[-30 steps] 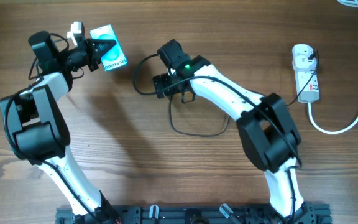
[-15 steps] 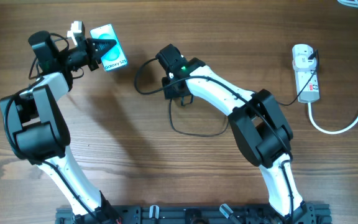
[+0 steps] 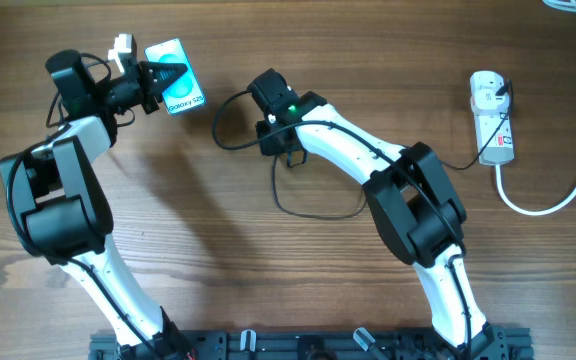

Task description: Plug charger to phone and switch on socket

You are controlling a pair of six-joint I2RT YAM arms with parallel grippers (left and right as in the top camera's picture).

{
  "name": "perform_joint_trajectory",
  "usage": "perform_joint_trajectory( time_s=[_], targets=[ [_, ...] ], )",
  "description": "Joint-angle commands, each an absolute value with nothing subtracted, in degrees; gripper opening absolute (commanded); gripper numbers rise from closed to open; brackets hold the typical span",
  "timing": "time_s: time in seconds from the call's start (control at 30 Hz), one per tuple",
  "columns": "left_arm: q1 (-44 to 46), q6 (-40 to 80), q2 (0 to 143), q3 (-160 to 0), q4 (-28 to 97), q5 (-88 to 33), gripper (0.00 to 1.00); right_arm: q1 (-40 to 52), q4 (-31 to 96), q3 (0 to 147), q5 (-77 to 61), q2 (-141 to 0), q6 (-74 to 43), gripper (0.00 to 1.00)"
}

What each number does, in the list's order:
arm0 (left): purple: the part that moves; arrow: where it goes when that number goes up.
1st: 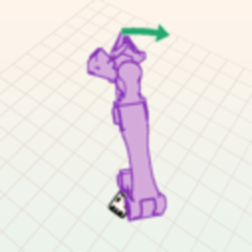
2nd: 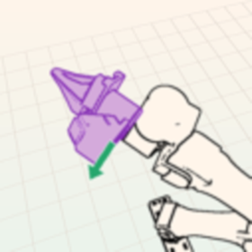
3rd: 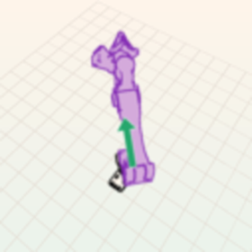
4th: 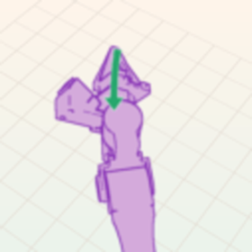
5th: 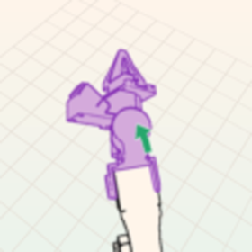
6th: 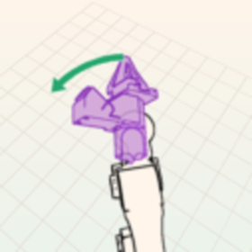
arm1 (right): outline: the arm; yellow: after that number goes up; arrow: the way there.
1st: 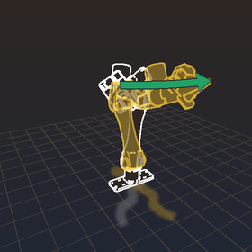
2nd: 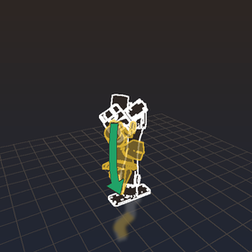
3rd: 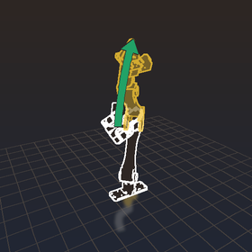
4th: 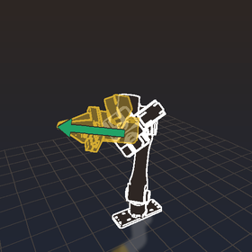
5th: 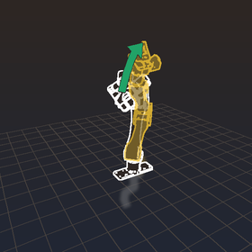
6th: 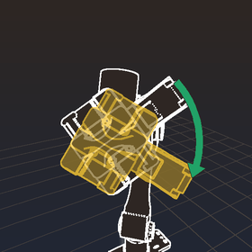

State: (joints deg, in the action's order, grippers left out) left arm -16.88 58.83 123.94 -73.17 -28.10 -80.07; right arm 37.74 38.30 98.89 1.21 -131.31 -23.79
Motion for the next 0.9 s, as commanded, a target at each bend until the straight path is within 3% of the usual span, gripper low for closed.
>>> perform_joint_trajectory(
  time_s=[0.0, 0.43, 0.67, 0.87],
  targets=[
    [-16.99, 58.72, 123.83, -74.17, -28.53, -81.97, 0.04, 38.76, 40.97, 97.23, 3.27, -137.43, -24.23, 0.34],
    [-16.99, 58.72, 123.83, -74.17, -28.51, -82.0, 0.04, 38.72, 45.5, 97.3, 10.74, -140.84, -24.32, 0.28],
    [-16.99, 58.74, 123.83, -74.17, -28.51, -82.02, 0.04, 38.11, 45.5, 97.3, 7.68, -141.03, -24.4, 0.05],
    [-16.99, 58.98, 123.83, -74.17, -28.47, -82.15, 0.04, 35.66, 45.45, 97.3, -2.94, -141.03, -26.35, 0.05]
  ],
)
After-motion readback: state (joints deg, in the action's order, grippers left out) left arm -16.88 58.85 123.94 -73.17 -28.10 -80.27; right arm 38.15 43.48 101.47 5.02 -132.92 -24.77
